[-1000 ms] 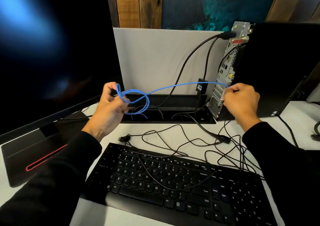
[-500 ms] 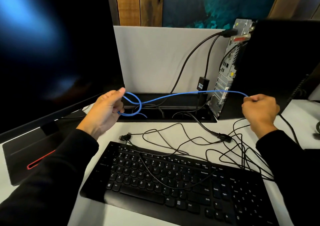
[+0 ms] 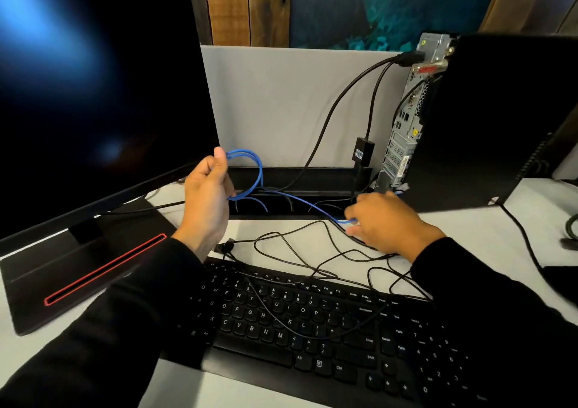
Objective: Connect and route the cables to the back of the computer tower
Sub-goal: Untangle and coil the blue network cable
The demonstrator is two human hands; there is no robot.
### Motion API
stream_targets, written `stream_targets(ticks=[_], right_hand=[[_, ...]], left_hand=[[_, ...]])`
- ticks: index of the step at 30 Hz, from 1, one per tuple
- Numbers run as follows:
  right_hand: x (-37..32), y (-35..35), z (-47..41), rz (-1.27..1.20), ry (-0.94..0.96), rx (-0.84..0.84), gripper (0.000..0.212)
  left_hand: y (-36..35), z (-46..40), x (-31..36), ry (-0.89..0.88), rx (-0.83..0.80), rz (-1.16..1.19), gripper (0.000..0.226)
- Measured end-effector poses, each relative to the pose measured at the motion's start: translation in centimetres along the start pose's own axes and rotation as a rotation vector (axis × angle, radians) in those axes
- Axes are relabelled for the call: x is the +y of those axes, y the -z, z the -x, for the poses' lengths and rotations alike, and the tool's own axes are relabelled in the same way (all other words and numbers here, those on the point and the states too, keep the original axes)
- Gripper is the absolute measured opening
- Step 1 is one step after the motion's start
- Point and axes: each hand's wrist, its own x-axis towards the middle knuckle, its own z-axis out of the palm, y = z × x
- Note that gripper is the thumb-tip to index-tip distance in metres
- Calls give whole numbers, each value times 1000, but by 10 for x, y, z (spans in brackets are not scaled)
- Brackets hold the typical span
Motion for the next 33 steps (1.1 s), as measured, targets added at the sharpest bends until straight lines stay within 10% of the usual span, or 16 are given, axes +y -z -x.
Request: stream_targets(ticks=[14, 26, 33], right_hand=[[-41, 47, -12, -373, 408, 669, 34], [-22, 73, -13, -759, -356, 861, 62], [1, 79, 7, -1009, 35, 854, 42]], left_hand=[[-37, 31, -6, -44, -282, -126, 36], [-33, 37, -5, 118, -512, -216, 33], [-23, 18, -7, 151, -343, 48, 37]])
